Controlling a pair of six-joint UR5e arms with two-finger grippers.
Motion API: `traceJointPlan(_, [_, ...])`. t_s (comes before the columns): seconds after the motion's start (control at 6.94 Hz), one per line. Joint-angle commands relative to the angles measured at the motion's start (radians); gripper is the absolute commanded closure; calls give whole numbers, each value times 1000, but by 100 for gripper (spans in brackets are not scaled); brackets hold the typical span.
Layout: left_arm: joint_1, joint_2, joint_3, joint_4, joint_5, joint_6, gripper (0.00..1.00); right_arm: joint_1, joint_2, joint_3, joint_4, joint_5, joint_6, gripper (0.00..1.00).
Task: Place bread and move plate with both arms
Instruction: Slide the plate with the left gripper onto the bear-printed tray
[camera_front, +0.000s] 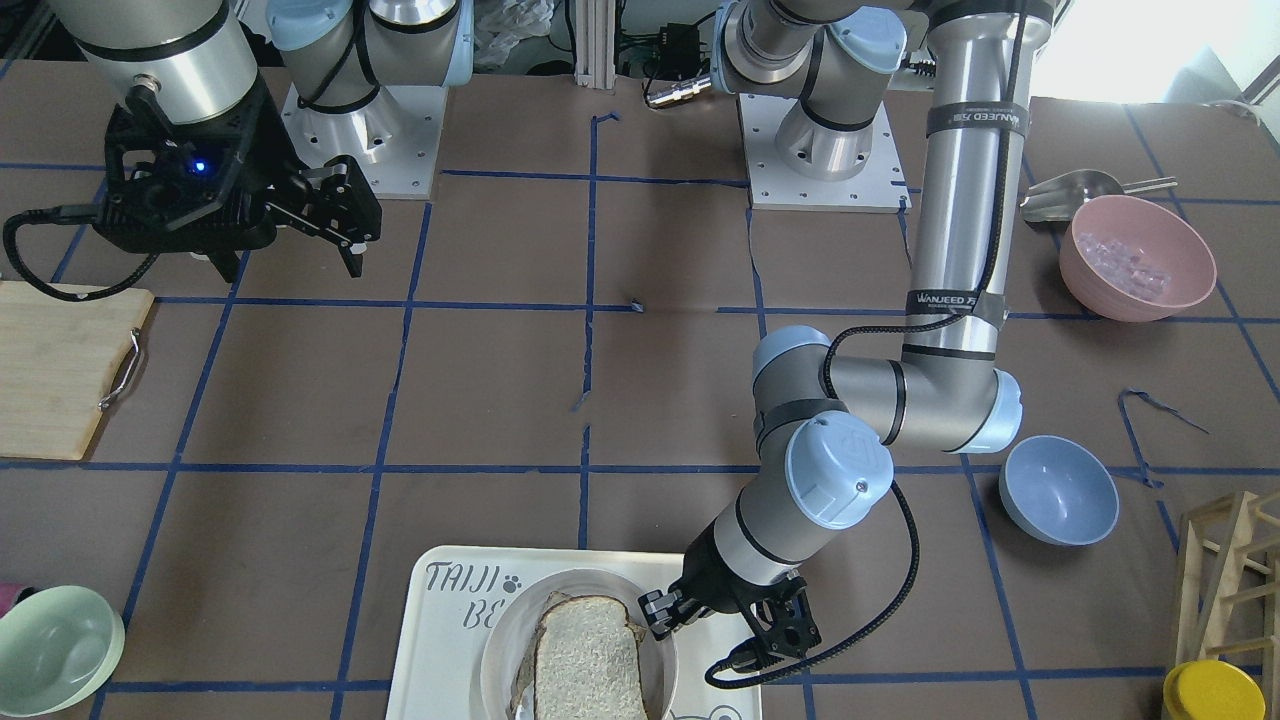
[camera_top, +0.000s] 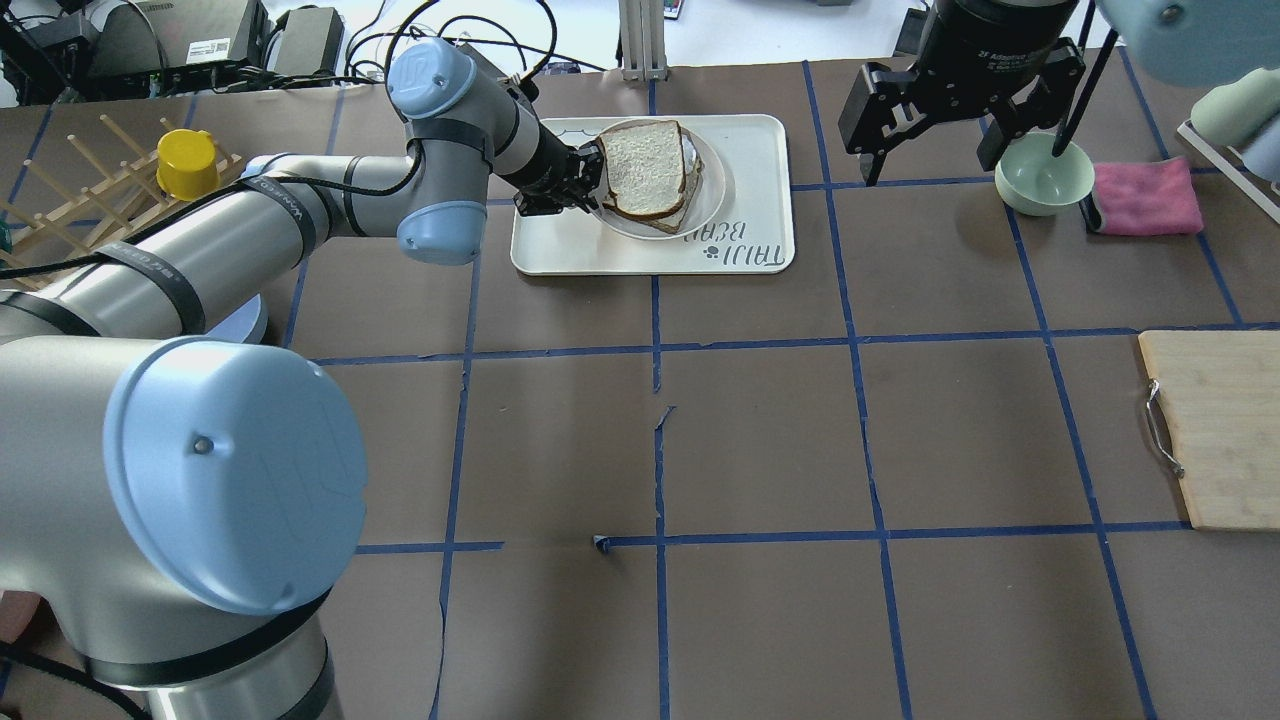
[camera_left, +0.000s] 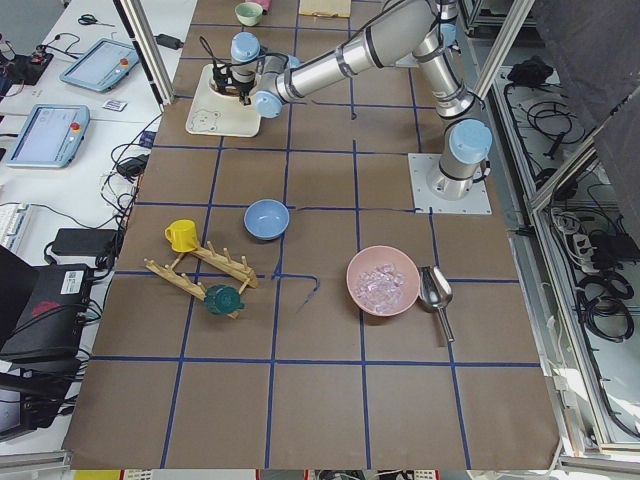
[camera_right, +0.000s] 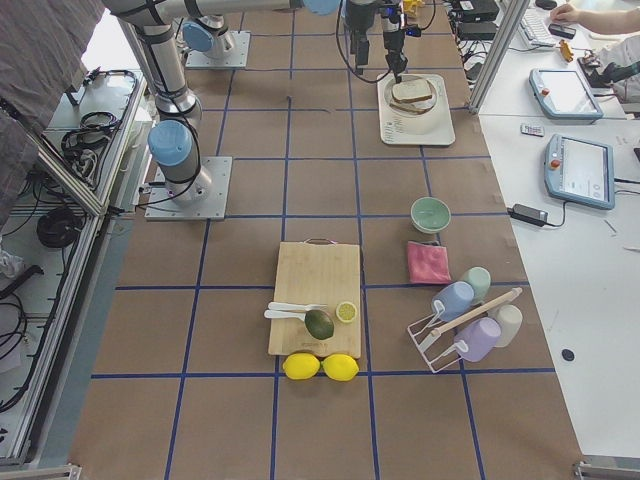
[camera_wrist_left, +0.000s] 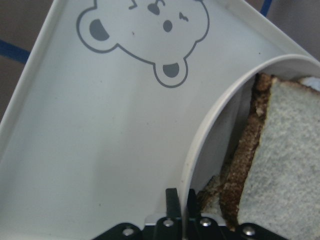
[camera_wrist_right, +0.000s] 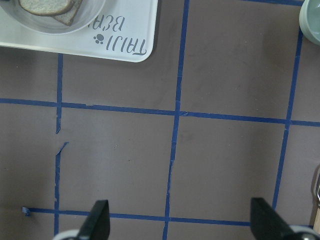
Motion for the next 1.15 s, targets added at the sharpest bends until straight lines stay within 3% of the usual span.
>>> traceJointPlan(0.0, [4,-20,2,5,2,0,1,2,-1,0,0,0,1,0])
traceJointPlan(0.29, [-12,59,-7,-53,10,6,0,2,-2,0,1,0,0,0])
traceJointPlan(0.72, [-18,361,-9,-536,44,71,0,2,-2,0,3,0,0,0])
traceJointPlan(1.01, [-16,560,-12,-834,210,246,0,3,-5,0,3,0,0,0])
